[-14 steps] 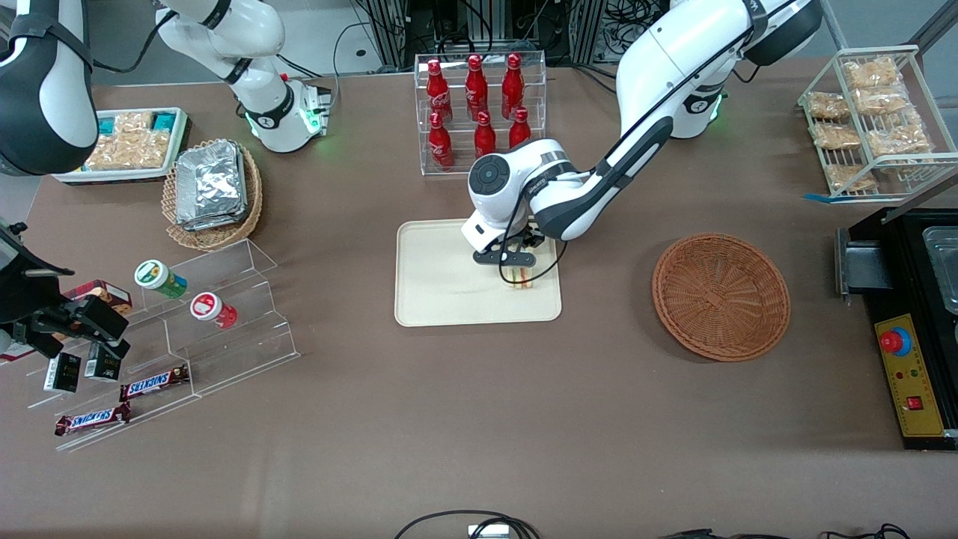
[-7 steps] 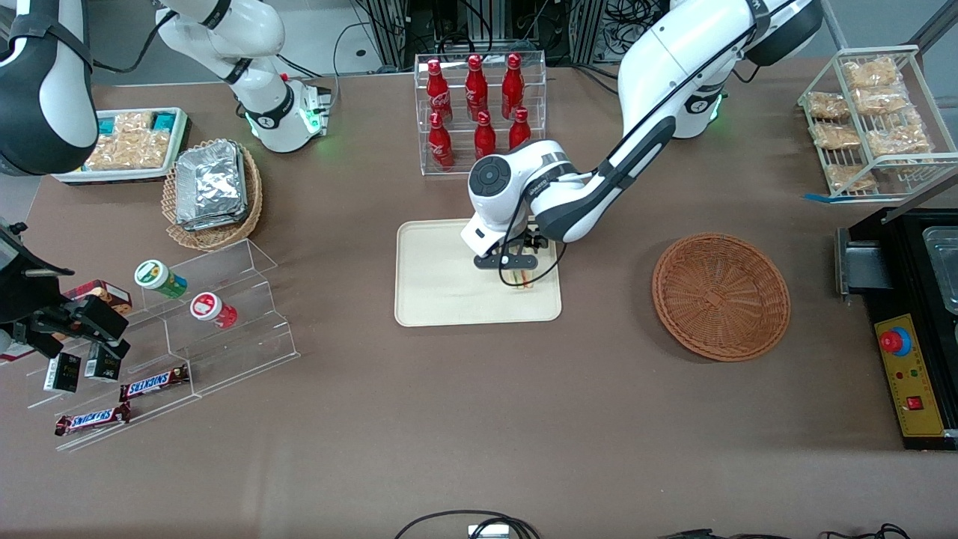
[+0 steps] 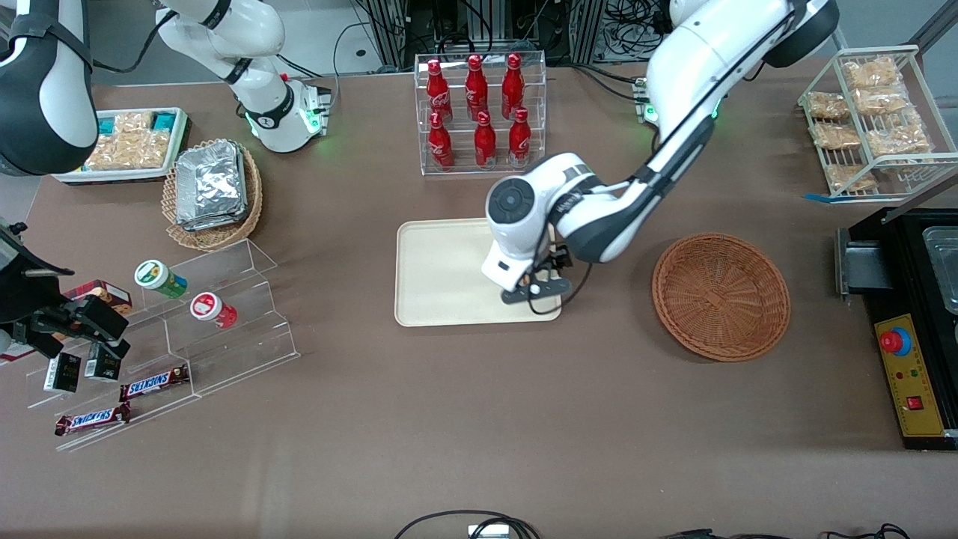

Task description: Place sandwich from basket to tray

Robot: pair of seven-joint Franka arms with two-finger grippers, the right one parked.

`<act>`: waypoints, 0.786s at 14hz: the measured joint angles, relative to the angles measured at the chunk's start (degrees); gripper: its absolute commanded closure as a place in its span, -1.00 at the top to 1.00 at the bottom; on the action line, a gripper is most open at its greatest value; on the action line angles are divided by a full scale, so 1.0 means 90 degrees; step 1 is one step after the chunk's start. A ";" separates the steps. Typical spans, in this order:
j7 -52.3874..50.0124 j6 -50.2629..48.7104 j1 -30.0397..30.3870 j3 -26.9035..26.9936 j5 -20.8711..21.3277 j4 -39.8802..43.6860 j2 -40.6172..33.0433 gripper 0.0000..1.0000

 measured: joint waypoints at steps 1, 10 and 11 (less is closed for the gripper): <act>-0.0046 -0.0102 0.0133 0.0002 0.0000 0.0105 -0.0025 0.98; -0.0104 -0.1379 0.1432 0.0012 -0.0002 0.0497 -0.0705 0.99; -0.0104 -0.1384 0.1559 0.0011 -0.0003 0.0498 -0.0764 0.99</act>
